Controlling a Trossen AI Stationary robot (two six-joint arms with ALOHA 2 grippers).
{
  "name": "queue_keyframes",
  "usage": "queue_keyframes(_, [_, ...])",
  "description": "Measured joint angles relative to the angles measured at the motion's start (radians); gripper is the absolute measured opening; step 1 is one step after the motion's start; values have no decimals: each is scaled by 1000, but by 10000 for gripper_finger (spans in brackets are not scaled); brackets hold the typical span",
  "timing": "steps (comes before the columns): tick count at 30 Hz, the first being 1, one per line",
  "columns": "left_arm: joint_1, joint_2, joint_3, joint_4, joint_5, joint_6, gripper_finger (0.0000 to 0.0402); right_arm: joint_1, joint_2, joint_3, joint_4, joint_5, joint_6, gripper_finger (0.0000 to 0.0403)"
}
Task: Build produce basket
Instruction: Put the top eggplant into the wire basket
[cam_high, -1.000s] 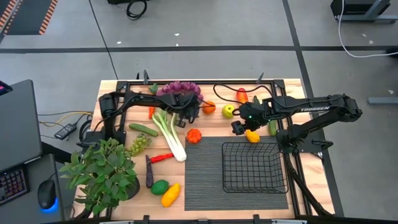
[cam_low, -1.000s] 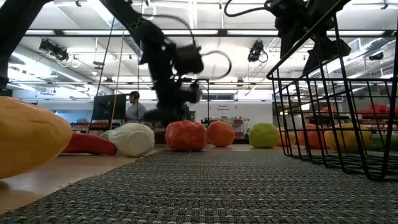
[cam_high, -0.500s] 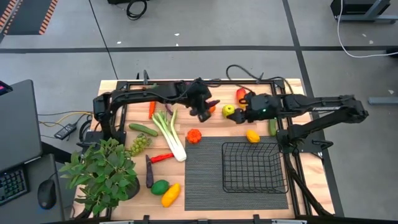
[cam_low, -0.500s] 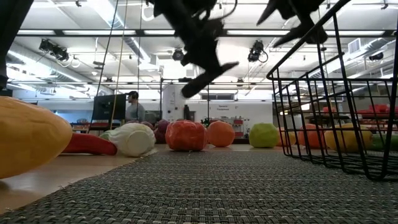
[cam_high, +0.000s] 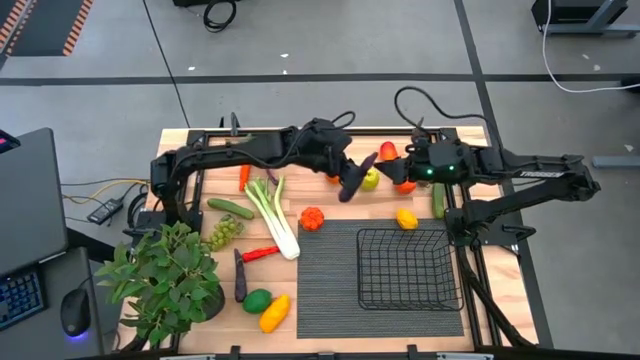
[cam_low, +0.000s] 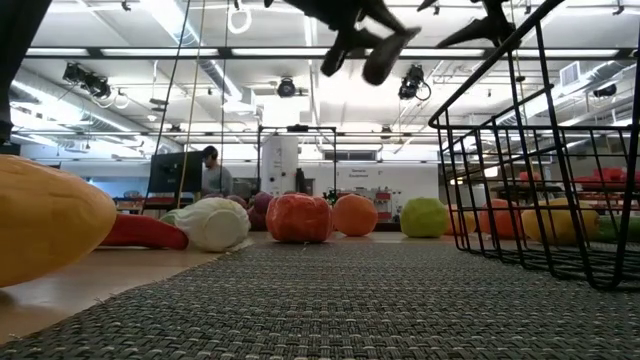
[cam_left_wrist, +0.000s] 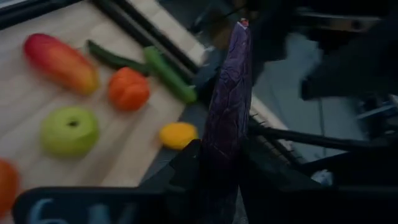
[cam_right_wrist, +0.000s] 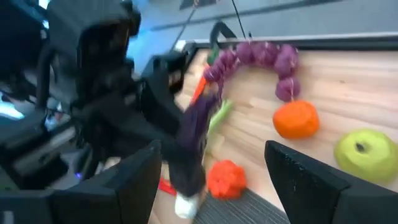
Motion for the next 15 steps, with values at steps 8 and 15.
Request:
queue_keyframes(8, [-62, 0, 0, 64, -7, -55, 91, 0, -2, 0, 2, -54, 11, 288])
queue_keyframes(15, [-117, 0, 0, 69, -102, -49, 94, 0, -12, 0, 2, -131, 11, 288])
